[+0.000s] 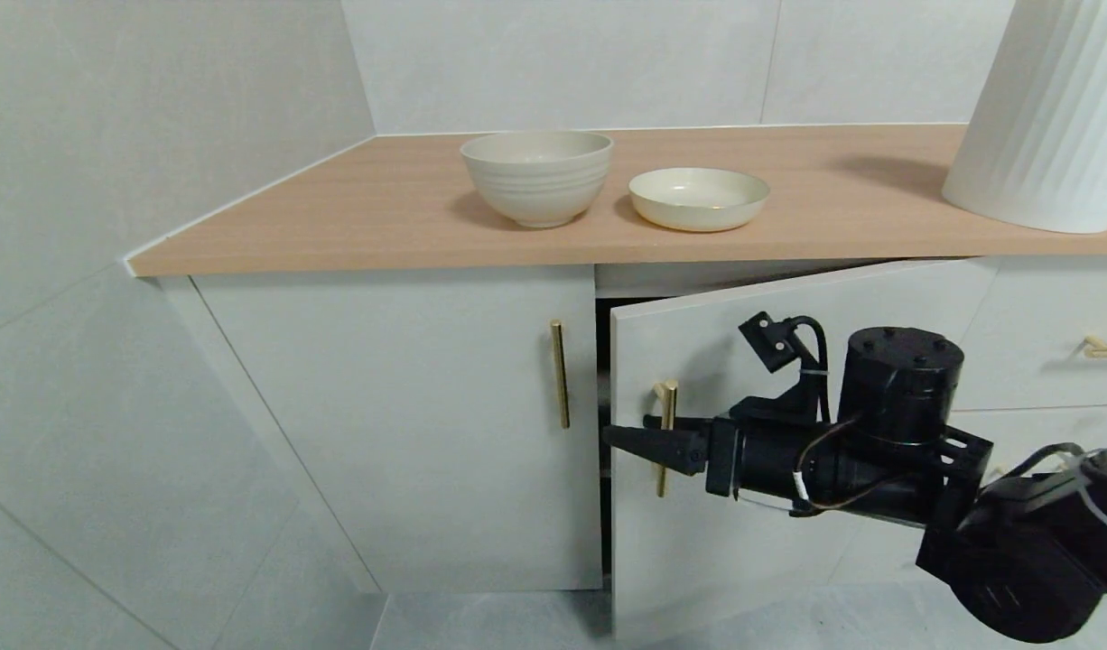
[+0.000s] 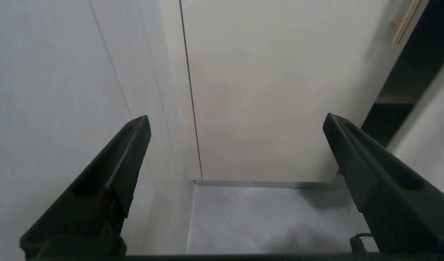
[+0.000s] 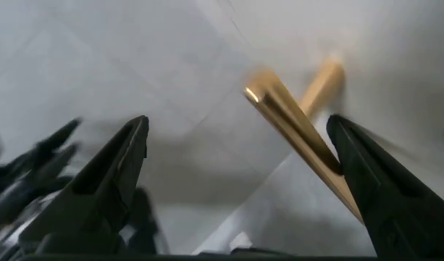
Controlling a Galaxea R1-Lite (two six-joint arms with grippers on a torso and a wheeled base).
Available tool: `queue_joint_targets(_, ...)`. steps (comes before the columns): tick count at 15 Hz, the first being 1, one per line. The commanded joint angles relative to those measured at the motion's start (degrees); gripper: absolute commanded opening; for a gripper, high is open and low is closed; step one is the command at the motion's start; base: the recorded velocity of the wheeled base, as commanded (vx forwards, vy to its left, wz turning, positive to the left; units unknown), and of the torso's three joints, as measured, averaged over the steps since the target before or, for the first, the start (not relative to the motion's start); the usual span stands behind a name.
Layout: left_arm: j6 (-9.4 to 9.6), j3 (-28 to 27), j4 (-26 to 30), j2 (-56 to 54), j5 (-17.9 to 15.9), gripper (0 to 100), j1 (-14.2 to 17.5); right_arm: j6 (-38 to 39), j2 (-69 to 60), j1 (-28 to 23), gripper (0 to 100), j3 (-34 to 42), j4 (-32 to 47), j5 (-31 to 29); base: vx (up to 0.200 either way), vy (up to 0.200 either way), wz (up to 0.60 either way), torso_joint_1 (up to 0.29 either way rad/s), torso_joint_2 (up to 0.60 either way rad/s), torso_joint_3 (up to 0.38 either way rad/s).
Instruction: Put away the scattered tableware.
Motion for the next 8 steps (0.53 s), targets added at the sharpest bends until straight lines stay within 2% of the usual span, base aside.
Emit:
queue_joint_targets(1, -0.03, 0.00, 0.00, 0.00, 0.01, 100, 0.00, -0.02, -7.76, 0.05, 100, 3.84, -0.26, 1.97, 0.000, 0.000, 0.00, 0.000, 0.00, 0.000)
queue_joint_targets(4, -0.03, 0.00, 0.00, 0.00, 0.01, 100, 0.00, -0.11, -12.25, 1.20, 100, 10.43, -0.18, 3.20, 0.000, 0.000, 0.00, 0.000, 0.00, 0.000)
queue_joint_targets(8, -0.03, 0.00, 0.00, 0.00, 0.01, 100, 0.00, -0.11, -12.33, 1.20, 100, 11.23, -0.26, 3.55, 0.000, 0.000, 0.00, 0.000, 0.00, 0.000)
